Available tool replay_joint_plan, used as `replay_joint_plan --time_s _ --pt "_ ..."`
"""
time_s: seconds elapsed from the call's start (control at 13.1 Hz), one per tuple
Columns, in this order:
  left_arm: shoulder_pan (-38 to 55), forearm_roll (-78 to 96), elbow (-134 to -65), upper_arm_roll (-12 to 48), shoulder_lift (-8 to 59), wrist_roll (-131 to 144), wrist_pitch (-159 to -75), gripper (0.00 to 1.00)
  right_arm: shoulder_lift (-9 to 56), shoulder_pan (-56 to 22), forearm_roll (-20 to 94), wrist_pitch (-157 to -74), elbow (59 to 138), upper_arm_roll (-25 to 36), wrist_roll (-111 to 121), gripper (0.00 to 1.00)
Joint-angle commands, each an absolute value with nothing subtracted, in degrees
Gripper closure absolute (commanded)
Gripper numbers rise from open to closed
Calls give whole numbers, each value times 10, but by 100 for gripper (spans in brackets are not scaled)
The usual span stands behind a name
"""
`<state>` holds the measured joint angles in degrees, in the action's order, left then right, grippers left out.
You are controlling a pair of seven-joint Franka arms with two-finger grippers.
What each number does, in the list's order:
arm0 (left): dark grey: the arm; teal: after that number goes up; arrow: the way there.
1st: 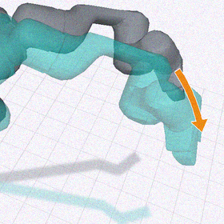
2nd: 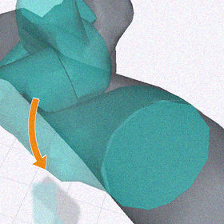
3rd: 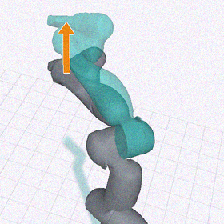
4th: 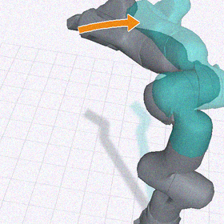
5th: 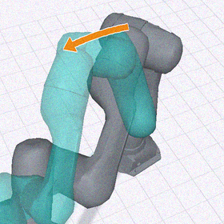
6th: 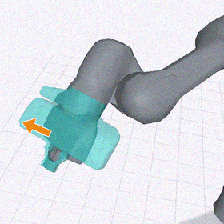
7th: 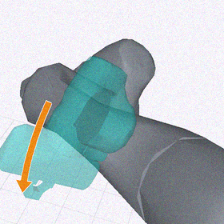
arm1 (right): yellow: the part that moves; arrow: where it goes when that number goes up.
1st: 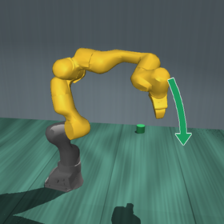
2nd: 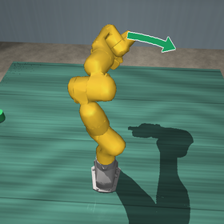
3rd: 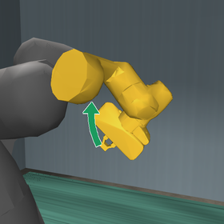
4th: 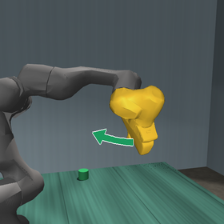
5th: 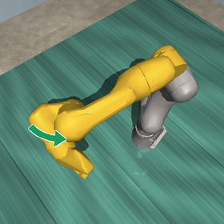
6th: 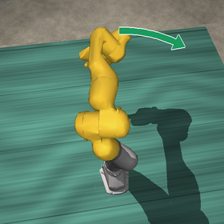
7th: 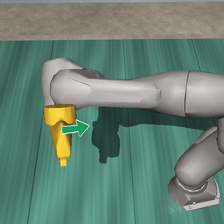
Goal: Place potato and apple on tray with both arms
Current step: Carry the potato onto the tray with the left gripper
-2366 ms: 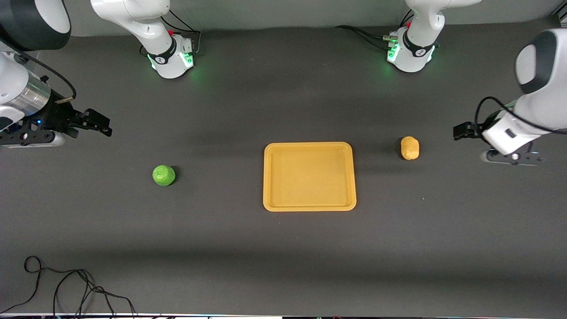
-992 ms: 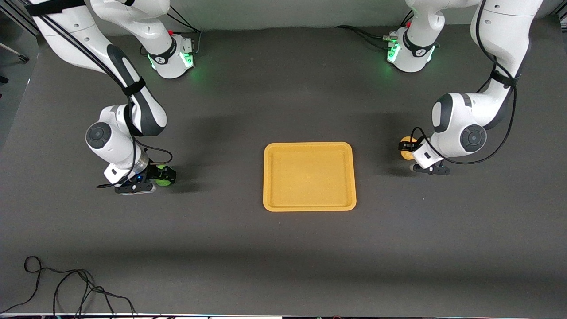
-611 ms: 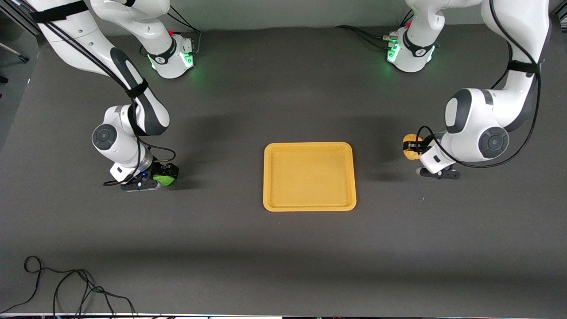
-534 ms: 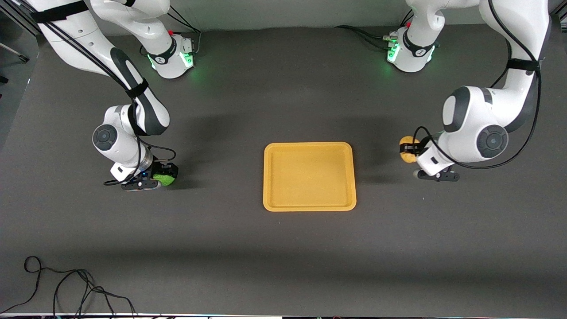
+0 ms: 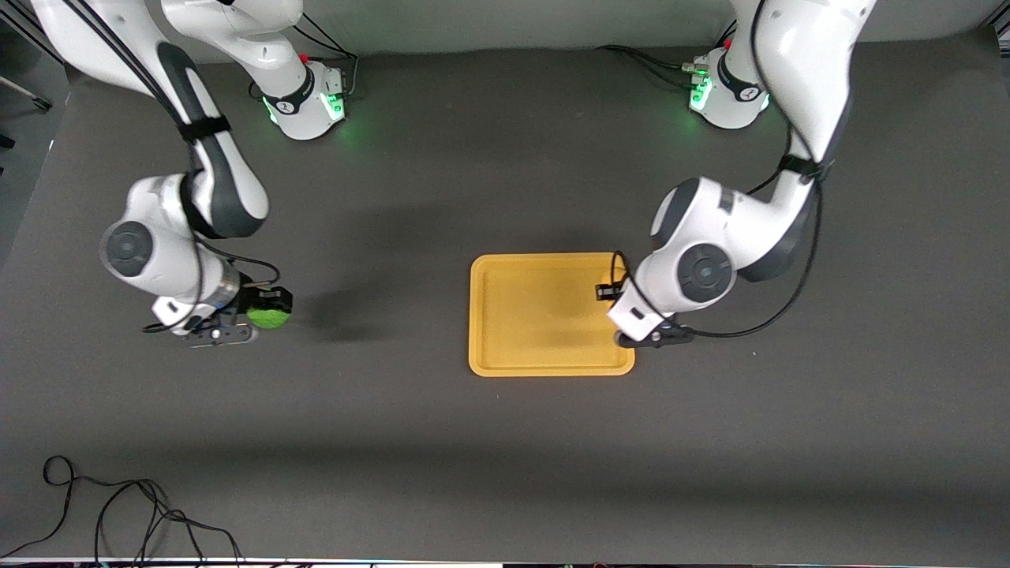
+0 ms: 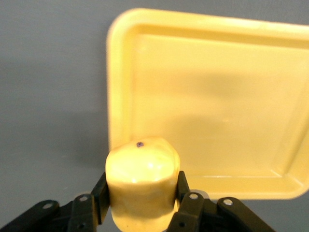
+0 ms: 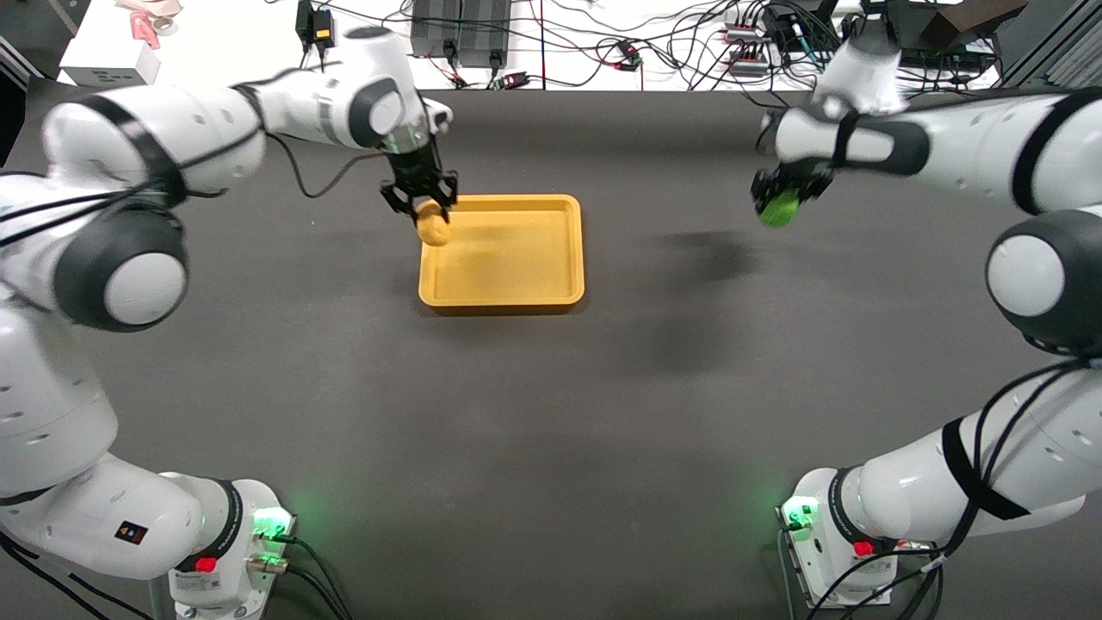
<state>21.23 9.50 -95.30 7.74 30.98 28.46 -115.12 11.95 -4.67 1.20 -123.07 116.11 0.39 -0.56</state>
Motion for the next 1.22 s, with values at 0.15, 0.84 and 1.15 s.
replay_joint_plan --time_s 0.15,0.84,1.15 --pt "232 71 -921 65 362 300 -1168 88 67 -49 13 -1033 1007 8 -2 50" --pt "233 46 -923 65 386 301 -1198 49 105 -143 13 -998 911 2 -142 50" --pt "233 45 -924 66 384 300 -1191 31 125 -158 14 -998 891 2 -163 50"
